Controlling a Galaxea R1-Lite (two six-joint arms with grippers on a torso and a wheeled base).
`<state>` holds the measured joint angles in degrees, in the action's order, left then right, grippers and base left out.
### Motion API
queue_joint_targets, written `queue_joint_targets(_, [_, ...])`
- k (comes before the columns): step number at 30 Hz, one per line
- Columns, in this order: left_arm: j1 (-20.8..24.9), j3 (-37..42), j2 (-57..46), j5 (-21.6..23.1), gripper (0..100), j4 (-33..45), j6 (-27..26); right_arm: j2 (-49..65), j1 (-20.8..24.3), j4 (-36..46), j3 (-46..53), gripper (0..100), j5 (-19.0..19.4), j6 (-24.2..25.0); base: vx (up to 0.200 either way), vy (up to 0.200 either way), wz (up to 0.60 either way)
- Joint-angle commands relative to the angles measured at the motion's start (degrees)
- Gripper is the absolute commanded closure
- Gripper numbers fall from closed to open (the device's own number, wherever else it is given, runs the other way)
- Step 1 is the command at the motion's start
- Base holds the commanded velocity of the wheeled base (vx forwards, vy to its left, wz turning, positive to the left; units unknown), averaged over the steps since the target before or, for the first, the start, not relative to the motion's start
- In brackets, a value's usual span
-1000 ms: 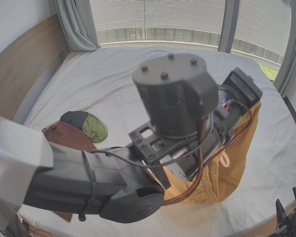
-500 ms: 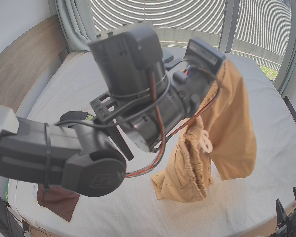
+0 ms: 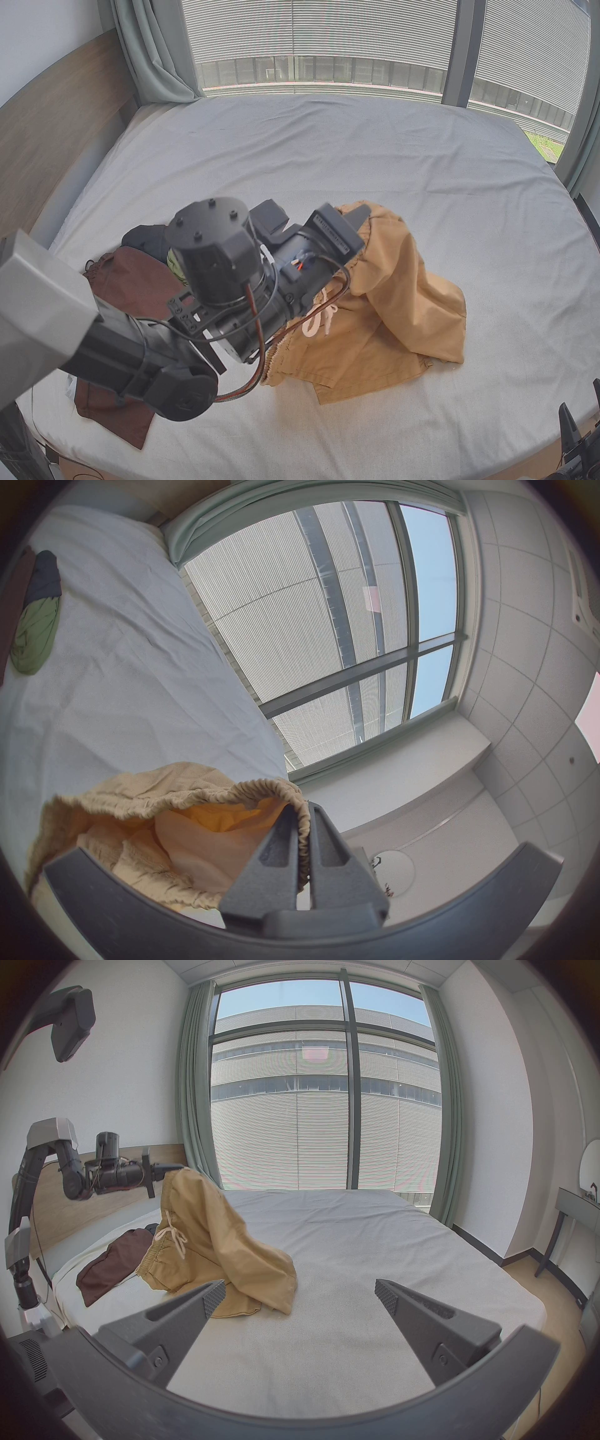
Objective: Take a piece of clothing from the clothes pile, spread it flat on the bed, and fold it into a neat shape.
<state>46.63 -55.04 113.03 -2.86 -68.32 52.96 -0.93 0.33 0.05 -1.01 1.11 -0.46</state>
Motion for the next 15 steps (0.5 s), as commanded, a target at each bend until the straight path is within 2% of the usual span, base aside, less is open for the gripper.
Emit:
queue_joint_targets(1, [-2.51, 6.61, 2.72, 1.28, 100, -5.42, -2.68, 0.93, 0.02, 0.04, 0.92, 0, 0.03, -0.06, 0.0, 0.0, 0.0])
queue_joint_targets(5, [-3.91, 8.46, 4.83, 1.19, 100, -12.81, -3.65, 0.93, 0.02, 0.04, 0.92, 0, 0.03, -0.06, 0.0, 0.0, 0.0])
queue_joint_targets(7, [-5.06, 9.69, 5.8, 1.37, 100, -15.36, -6.02, 0.93, 0.02, 0.04, 0.92, 0, 0.03, -0.06, 0.0, 0.0, 0.0])
queue_joint_targets(11, [-7.34, 13.2, 6.94, 2.16, 100, -17.99, -10.15, 0.93, 0.02, 0.13, 0.92, 0, 0.03, -0.06, 0.0, 0.0, 0.0])
queue_joint_targets(15, [-9.28, 16.02, 6.41, 3.83, 100, -20.19, -11.56, 0.93, 0.02, 0.13, 0.92, 0, 0.03, -0.06, 0.0, 0.0, 0.0])
